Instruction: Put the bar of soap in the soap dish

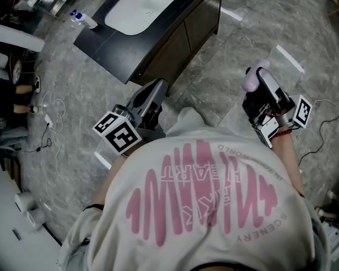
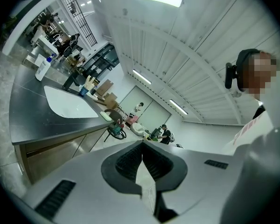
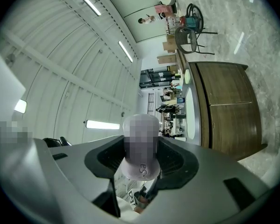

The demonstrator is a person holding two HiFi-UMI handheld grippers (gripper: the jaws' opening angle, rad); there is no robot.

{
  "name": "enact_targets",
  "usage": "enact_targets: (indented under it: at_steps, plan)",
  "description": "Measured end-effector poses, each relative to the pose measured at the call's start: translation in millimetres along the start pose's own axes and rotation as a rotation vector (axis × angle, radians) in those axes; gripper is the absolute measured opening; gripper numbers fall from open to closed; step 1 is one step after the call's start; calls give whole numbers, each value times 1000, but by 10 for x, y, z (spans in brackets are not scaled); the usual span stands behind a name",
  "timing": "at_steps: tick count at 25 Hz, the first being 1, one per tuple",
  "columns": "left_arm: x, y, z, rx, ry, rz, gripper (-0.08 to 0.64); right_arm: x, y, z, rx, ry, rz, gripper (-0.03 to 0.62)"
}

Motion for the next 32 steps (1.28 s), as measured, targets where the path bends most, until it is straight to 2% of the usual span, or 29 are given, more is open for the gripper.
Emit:
enact_targets:
  at_steps: [8,16,32]
  plan:
    - [-4,106,55,-25,3,15,9,30,21,-2,12,-4,-14,212]
    - [159,284,284,-44,0,7,9,192,212,-57,-7,-8,-15,212]
    - [708,895,1108,-58,-28,19,9,848,923,-191,-45,-10,-18,212]
Point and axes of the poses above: the fingertips, and each gripper's own axes: y forward along the fingers, z to its left, x out of its top, the point moved 2 cm from there along -y, backward along the fingers, and after that the axes turned 15 degrees about -x, right-handed, at the moved point
